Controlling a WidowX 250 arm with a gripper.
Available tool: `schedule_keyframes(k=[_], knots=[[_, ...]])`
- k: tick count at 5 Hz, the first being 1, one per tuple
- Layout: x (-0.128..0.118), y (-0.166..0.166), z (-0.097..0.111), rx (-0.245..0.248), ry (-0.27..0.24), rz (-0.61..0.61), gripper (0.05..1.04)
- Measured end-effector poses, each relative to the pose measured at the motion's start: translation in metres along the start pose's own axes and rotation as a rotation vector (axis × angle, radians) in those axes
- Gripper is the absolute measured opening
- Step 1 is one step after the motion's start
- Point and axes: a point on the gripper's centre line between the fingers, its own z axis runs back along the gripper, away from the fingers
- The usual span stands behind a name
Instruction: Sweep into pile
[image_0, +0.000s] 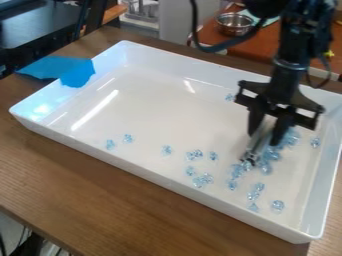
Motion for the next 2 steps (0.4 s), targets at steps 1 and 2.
schedule_keyframes(k=[1, 2], knots=[[0.0019, -0.0248, 0.0066, -0.026, 0.004, -0.015, 0.376], [0.0028, -0.0225, 0.0102, -0.035, 0.014, -0.014, 0.376]])
